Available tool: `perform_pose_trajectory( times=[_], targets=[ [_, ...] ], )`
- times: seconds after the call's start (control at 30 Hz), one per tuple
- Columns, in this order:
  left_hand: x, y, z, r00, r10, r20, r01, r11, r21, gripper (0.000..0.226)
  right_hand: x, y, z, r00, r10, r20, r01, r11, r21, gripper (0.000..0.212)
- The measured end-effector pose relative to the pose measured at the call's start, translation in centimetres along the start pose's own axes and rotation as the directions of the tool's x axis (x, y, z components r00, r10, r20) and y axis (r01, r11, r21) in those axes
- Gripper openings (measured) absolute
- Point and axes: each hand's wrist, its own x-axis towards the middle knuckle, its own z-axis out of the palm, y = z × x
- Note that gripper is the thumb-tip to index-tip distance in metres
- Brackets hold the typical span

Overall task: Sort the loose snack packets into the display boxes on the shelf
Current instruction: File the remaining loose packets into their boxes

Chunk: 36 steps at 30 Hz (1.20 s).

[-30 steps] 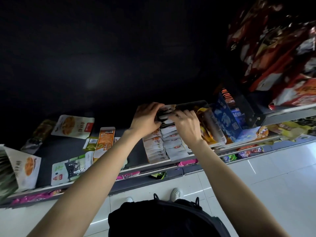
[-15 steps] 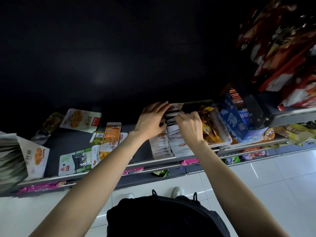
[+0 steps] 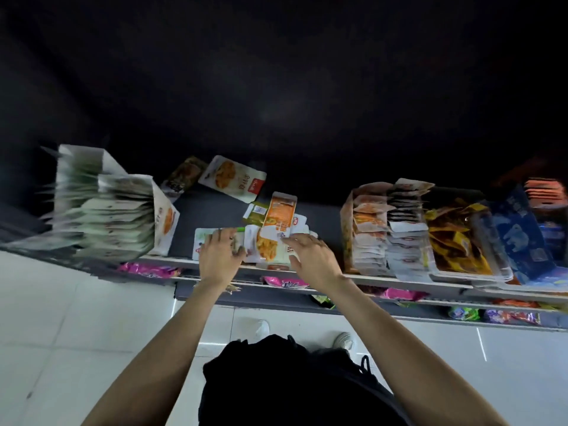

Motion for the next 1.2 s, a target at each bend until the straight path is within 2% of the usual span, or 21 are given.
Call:
perform_pose_trajectory(
  times=[0.07,0.17,0.33,0.43,0.53,0.6,0.67,0.73,0.8,0.87,0.93,1.0,1.03,1.1,1.17,1.2],
  targets=[
    [0.5,-2.5,-0.3,0.99,-0.062,0.129,0.053,0.996,0.072,0.043,1.5,-1.1,1.7,0.99,0.071,0.121,-0.069,0.997,-0.019,0.05],
    [1.5,-4.3,-0.4,0.977,-0.038,0.212,0.029,0.999,0.044,0.046,2.8,-2.4,3.2,0.963,0.195,0.188,-0.207,0.977,0.049,0.053],
    [2.7,-1.5,0.2,0.958,0.063,0.28,-0.03,0.992,-0.123,0.055,3.2,-3.2,4.3,0.969,0.209,0.133,-0.213,0.977,0.017,0.05],
    [3.4,1.0,1.2,0.949,-0.006,0.314,0.082,0.97,-0.23,0.055,3.0,-3.1,4.4,0.974,0.207,0.097,-0.209,0.978,0.012,0.046],
    [3.8,2.3,2.2,0.937,-0.069,0.344,0.151,0.965,-0.216,0.051,2.7,-3.2,4.4,0.976,0.204,0.077,-0.208,0.977,0.046,0.044],
    [4.0,2.6,2.8,0.917,-0.09,0.388,0.191,0.954,-0.231,0.04,2.7,-2.8,4.1,0.977,0.21,0.046,-0.21,0.978,0.005,0.049],
    [3.9,2.6,2.5,0.893,-0.09,0.442,0.25,0.914,-0.32,0.028,2.6,-2.8,3.7,0.984,0.177,-0.024,-0.178,0.981,-0.072,0.064],
    [3.3,2.8,1.4,0.869,-0.097,0.485,0.354,0.807,-0.473,0.018,2.8,-2.9,3.4,0.988,0.107,-0.109,-0.12,0.985,-0.123,0.076],
    [2.3,3.3,-0.4,0.868,-0.056,0.494,0.389,0.694,-0.606,0.017,3.1,-3.6,2.7,0.97,0.058,-0.235,-0.09,0.988,-0.129,0.067],
    [1.1,3.9,-2.6,0.907,0.002,0.42,0.31,0.673,-0.672,0.018,3.2,-3.9,1.7,0.918,0.026,-0.395,-0.076,0.991,-0.112,0.038],
    [0.5,4.0,-4.3,0.967,-0.008,0.255,0.187,0.701,-0.688,0.015,2.9,-3.9,0.3,0.867,0.101,-0.487,-0.107,0.994,0.016,0.018],
    [0.8,3.2,-5.4,0.988,0.01,0.151,0.096,0.731,-0.676,0.022,2.2,-3.6,-1.2,0.872,0.268,-0.411,-0.141,0.939,0.312,0.015],
    [1.1,2.9,-6.0,0.983,0.058,0.171,0.071,0.748,-0.66,0.032,1.8,-3.3,-1.9,0.886,0.342,-0.314,-0.173,0.871,0.46,0.016],
    [1.8,2.8,-7.0,0.933,0.182,0.31,0.053,0.783,-0.62,0.042,0.8,-2.7,-3.5,0.9,0.412,-0.143,-0.221,0.714,0.664,0.018],
    [2.3,3.9,-7.9,0.888,0.266,0.376,-0.011,0.829,-0.56,0.033,-0.6,-2.3,-5.1,0.9,0.42,-0.114,-0.199,0.631,0.75,0.017],
    [2.5,4.7,-8.2,0.886,0.294,0.357,-0.078,0.856,-0.511,0.026,-1.4,-2.0,-5.8,0.896,0.405,-0.181,-0.16,0.676,0.719,0.015]
  ],
)
